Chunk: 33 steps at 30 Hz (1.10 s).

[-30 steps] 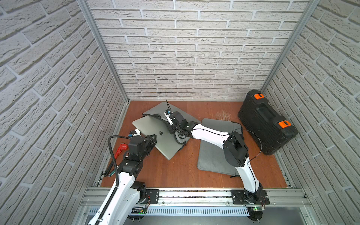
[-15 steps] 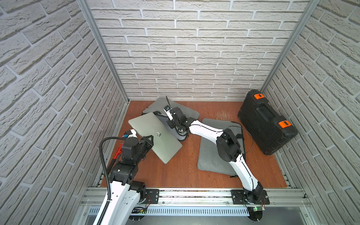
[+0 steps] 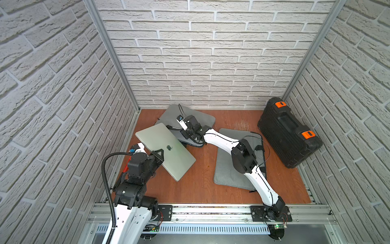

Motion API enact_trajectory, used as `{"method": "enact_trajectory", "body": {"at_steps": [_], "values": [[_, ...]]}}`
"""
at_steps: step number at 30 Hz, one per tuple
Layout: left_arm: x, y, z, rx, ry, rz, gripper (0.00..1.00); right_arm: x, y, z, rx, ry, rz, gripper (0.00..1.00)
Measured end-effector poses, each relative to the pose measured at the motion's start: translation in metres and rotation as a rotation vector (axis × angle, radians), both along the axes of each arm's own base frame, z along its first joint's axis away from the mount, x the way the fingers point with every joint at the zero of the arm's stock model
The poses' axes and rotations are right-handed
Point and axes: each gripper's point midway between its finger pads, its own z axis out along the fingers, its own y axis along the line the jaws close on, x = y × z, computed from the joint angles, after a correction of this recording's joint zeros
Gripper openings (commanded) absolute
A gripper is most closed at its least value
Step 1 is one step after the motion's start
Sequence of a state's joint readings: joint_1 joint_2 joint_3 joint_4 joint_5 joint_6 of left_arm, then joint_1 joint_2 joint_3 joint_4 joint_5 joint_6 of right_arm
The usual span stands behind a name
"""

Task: Open the zippered laptop bag and take out the laptop
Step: Close the bag flap on the zippered laptop bag, then adjust the zippered laptop bag at the center of the board.

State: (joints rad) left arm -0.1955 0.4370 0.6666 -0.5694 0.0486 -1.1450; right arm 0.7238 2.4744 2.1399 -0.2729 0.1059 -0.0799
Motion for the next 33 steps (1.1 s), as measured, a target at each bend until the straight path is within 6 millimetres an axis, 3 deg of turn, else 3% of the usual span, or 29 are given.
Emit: {"method": "enact_trajectory", "body": {"at_steps": [4,7,8,9,15,19,22,25,29,33], "values": [[-0.006,0.006,-0.002,0.015,0.013,0.02,0.0,-0.017,-0.01,-0.005,0.003,0.051,0.001,0.82],[-0.009,0.009,-0.002,0.023,0.019,0.03,0.0,-0.03,-0.018,0.006,0.032,0.068,-0.002,0.9],[-0.009,0.009,-0.001,0.023,0.015,0.033,0.0,-0.034,-0.02,0.014,0.048,0.069,-0.006,0.99],[-0.01,0.009,-0.001,0.024,0.014,0.034,0.0,-0.038,-0.022,0.022,0.064,0.069,-0.007,1.0],[-0.014,0.012,-0.003,0.03,0.021,0.044,0.0,-0.063,-0.034,0.085,0.188,0.064,-0.019,1.0],[-0.02,0.015,-0.005,0.032,0.027,0.052,0.0,-0.086,-0.048,0.113,0.255,0.097,-0.037,0.99],[-0.027,0.019,-0.006,0.031,0.024,0.069,0.0,-0.104,-0.062,0.118,0.279,0.149,-0.071,0.86],[-0.034,0.023,-0.006,0.026,0.017,0.089,0.0,-0.12,-0.072,0.108,0.287,0.225,-0.104,0.62],[-0.035,0.026,-0.011,0.01,0.017,0.115,0.0,-0.143,-0.083,0.068,0.261,0.354,-0.158,0.3],[-0.032,0.028,-0.034,0.012,0.069,0.138,0.0,-0.168,-0.091,0.026,0.214,0.473,-0.201,0.19]]}}
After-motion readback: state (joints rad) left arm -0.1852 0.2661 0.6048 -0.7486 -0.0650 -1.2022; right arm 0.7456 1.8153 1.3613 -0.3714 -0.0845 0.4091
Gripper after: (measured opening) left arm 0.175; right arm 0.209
